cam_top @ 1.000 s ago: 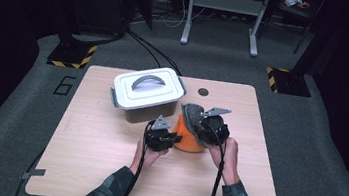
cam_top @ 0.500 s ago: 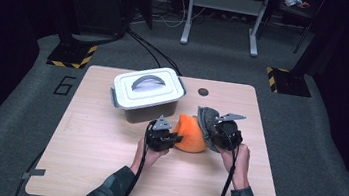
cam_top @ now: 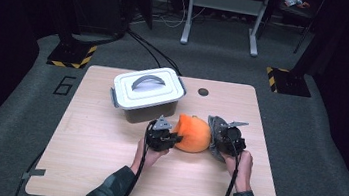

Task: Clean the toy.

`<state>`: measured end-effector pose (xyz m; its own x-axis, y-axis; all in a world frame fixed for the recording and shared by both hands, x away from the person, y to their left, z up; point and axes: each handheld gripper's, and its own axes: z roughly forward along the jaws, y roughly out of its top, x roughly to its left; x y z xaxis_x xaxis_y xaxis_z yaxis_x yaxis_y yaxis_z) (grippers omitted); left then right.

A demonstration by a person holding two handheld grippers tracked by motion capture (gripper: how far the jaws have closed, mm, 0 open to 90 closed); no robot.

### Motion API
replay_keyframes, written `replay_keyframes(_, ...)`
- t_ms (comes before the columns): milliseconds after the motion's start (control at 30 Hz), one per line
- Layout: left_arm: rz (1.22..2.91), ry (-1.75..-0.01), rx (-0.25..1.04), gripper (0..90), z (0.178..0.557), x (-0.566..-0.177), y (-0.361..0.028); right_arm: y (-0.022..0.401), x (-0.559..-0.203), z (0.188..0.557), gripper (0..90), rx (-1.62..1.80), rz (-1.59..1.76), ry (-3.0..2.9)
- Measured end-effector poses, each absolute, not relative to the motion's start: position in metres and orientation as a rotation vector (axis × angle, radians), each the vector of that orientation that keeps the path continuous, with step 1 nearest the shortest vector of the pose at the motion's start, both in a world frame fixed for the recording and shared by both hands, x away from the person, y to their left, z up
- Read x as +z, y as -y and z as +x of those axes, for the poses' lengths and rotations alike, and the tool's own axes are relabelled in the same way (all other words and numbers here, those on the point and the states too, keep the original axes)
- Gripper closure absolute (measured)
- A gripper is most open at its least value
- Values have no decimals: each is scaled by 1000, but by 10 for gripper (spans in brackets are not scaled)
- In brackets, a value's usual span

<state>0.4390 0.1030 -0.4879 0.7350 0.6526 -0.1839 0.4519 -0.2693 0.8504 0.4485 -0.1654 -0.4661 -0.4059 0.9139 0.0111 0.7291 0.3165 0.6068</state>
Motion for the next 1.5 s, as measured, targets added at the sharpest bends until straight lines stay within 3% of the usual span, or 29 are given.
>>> replay_keyframes(233,1915,-851,250,784,439,-488,-103,166,-489,453,743,769,1520,-2274)
replay_keyframes(633,1917,-850,250,783,438,-487,-103,172,-441,438,743,847,1430,-2168)
replay_keyframes(867,1913,-850,250,781,438,-487,-103,148,-407,423,743,926,1295,-2183)
replay_keyframes(1133,1906,-849,250,756,440,-487,-104,130,-416,432,744,887,1254,-2244)
replay_keyframes(1367,1884,-805,246,508,437,-484,-104,133,-420,437,744,869,1278,-2226)
replay_keyframes(1500,1926,-792,288,423,437,-487,-102,135,-421,438,744,877,1290,-2220)
